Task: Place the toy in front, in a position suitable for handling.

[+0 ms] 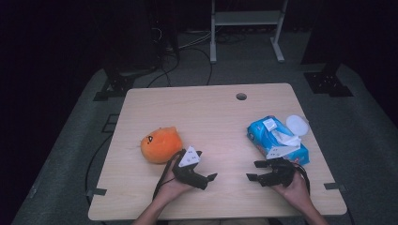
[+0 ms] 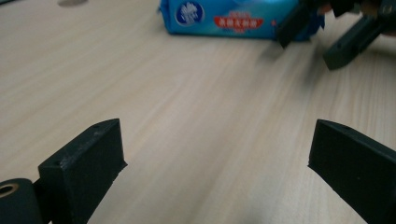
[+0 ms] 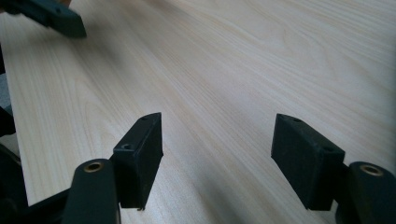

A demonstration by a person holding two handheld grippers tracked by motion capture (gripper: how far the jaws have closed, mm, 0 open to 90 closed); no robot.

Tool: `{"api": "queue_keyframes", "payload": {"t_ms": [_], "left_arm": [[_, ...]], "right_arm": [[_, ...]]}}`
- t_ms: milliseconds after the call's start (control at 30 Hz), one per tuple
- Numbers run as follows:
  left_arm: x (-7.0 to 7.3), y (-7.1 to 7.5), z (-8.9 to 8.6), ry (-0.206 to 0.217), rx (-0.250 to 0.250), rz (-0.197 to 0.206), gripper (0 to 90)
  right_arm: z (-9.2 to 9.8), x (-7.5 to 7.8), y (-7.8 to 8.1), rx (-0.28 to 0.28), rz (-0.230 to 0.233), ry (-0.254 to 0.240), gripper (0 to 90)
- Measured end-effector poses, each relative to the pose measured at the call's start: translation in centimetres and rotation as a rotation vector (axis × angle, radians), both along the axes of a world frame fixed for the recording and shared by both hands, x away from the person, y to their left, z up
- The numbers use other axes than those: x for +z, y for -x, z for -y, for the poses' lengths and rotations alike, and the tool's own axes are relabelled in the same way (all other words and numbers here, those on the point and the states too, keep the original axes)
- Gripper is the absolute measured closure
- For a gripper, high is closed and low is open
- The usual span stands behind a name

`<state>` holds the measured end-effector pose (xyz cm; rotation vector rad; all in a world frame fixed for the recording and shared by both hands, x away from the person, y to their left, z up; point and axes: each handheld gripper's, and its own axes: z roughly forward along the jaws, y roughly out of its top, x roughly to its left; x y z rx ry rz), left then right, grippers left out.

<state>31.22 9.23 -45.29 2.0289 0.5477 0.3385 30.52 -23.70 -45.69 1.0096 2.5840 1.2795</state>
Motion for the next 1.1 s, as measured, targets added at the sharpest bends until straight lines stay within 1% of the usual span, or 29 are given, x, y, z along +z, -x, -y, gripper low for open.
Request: {"api": "queue_keyframes", "payload": {"t_ms": [100,133,167,200,233,267,333,367,433,467,500,600,667,733,800,833,867,900,933,967,1000,1033,1100], "left_arm": [[1.1,-0.5,-0.9,0.032,0.019,0.016,2.9],[1.5,-0.6,-1.3,0.034,0.026,0.026,2.9],[1.5,-0.6,-1.3,0.034,0.026,0.026,2.9],[2.1,-0.9,-2.0,0.045,0.038,0.042,2.9],[2.1,-0.9,-2.0,0.045,0.038,0.042,2.9],[3.1,-1.2,-3.1,0.048,0.058,0.066,2.9],[3.8,-1.5,-4.1,0.057,0.081,0.083,2.9],[4.2,-1.7,-4.9,0.057,0.097,0.1,2.9],[4.7,-2.0,-6.2,0.062,0.126,0.118,2.9],[4.7,-2.0,-6.2,0.062,0.126,0.118,2.9],[5.2,-2.3,-7.6,0.061,0.152,0.131,2.9],[5.8,-2.6,-9.6,0.073,0.203,0.149,2.9],[6.0,-2.8,-10.7,0.084,0.229,0.16,2.9],[6.0,-3.0,-11.9,0.071,0.263,0.169,2.9],[5.8,-3.2,-12.8,0.077,0.272,0.156,2.9],[5.8,-3.2,-12.8,0.077,0.272,0.156,2.9],[5.6,-3.4,-13.5,0.075,0.288,0.153,2.9],[5.6,-3.4,-13.5,0.075,0.288,0.153,2.9],[5.3,-3.6,-14.3,0.083,0.302,0.138,2.9],[5.3,-3.6,-14.3,0.083,0.302,0.138,2.9],[4.9,-3.8,-14.9,0.092,0.318,0.128,2.9],[4.7,-3.9,-15.2,0.092,0.325,0.124,2.9],[4.5,-3.9,-15.3,0.09,0.327,0.12,3.1]], "right_arm": [[0.1,-0.1,0.0,0.0,-0.003,-0.004,32.6],[0.2,-0.1,0.0,-0.002,-0.008,-0.009,32.6],[0.2,-0.1,0.0,-0.005,-0.009,-0.013,32.6],[0.2,-0.1,-0.1,-0.007,-0.012,-0.018,32.6],[0.2,-0.1,-0.1,-0.007,-0.012,-0.018,32.6],[0.3,-0.1,-0.1,-0.01,-0.013,-0.014,32.6],[0.2,-0.1,-0.1,-0.009,-0.008,-0.015,32.6],[0.2,-0.1,-0.1,-0.01,-0.008,-0.016,32.6],[0.2,-0.1,-0.1,-0.01,-0.01,-0.014,32.6],[0.2,-0.1,-0.1,-0.01,-0.01,-0.014,32.6],[0.1,-0.1,-0.1,-0.008,-0.008,-0.011,32.6],[0.0,-0.1,-0.1,-0.008,-0.007,-0.009,32.6],[0.0,-0.1,-0.1,-0.007,-0.009,-0.008,32.6],[0.0,-0.2,0.0,-0.006,-0.011,-0.006,32.6],[0.0,-0.2,0.0,-0.003,-0.013,-0.005,32.6],[0.0,-0.2,0.0,-0.003,-0.013,-0.005,32.6],[-0.1,-0.2,0.0,-0.002,-0.014,-0.004,32.6],[-0.1,-0.2,0.0,-0.002,-0.014,-0.004,32.6],[-0.2,-0.1,0.1,0.003,-0.011,0.0,32.6],[-0.2,-0.1,0.1,0.004,-0.011,0.0,32.6],[-0.3,-0.1,0.1,0.006,-0.012,0.001,32.6],[-0.3,-0.1,0.2,0.007,-0.013,0.004,32.6],[-0.4,-0.1,0.1,0.011,-0.012,0.005,32.6]]}}
